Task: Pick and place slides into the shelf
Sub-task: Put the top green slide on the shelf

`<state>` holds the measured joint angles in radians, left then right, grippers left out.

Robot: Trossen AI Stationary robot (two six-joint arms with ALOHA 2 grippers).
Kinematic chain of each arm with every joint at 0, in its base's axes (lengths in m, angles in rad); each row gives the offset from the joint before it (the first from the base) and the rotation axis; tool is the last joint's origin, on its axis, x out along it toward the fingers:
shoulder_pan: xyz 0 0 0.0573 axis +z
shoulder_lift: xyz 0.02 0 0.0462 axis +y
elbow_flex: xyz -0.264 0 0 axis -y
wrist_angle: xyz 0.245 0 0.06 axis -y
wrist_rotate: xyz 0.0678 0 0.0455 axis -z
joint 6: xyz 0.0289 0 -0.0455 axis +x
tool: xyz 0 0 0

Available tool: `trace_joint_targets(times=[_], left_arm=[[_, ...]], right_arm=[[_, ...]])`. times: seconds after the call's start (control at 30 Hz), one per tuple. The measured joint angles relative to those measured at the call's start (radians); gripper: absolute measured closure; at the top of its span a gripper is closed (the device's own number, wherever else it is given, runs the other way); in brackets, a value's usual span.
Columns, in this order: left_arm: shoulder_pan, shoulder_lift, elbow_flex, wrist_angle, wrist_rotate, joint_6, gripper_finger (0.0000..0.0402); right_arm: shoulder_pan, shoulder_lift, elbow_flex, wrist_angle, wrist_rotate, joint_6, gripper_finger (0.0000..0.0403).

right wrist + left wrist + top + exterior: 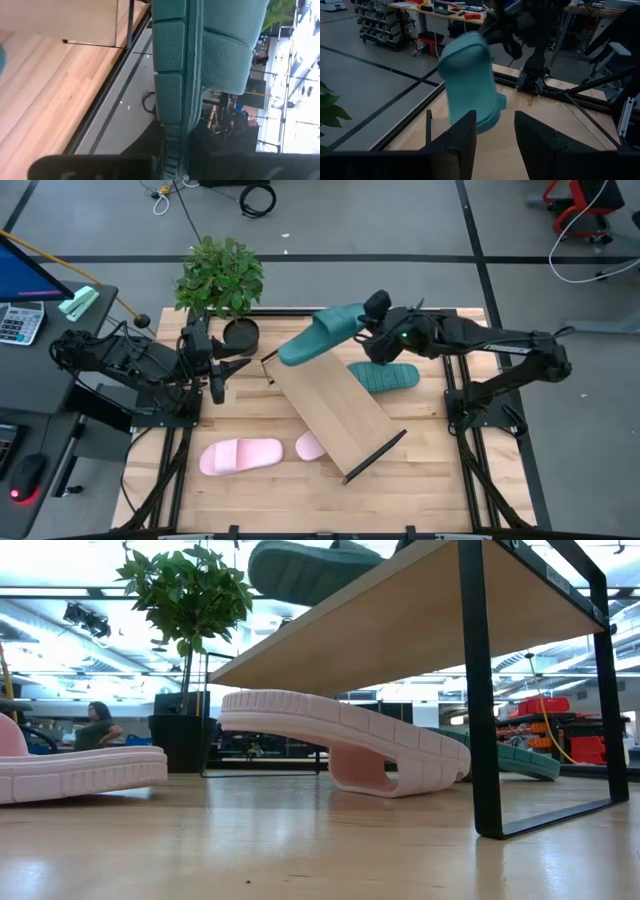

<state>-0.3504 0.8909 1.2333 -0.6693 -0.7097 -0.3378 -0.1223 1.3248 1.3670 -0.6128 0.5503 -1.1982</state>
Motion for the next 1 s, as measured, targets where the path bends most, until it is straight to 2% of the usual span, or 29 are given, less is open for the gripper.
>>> trace_joint_targets(times=[0.3, 0.5, 0.77, 1.0], left_arm=[[0.000, 0.000, 0.000, 0.000, 0.000, 0.000, 0.0263], [0.000, 0.000, 0.000, -0.001, 0.000, 0.005, 0.0255], [0.000, 0.000, 0.000, -0.012, 0.000, 0.008, 0.0264], [0.000, 0.000, 0.000, -0.013, 0.000, 0.009, 0.0257]], right_arm=[[-0.015, 0.056, -0.018, 0.068, -0.010, 0.071, 0.0358], [0.014, 0.036, -0.157, 0.242, -0.037, -0.023, 0.0358], [0.018, -0.003, -0.332, 0.399, 0.000, -0.013, 0.0358], [0.018, -0.001, -0.430, 0.521, -0.004, -0.004, 0.0358]])
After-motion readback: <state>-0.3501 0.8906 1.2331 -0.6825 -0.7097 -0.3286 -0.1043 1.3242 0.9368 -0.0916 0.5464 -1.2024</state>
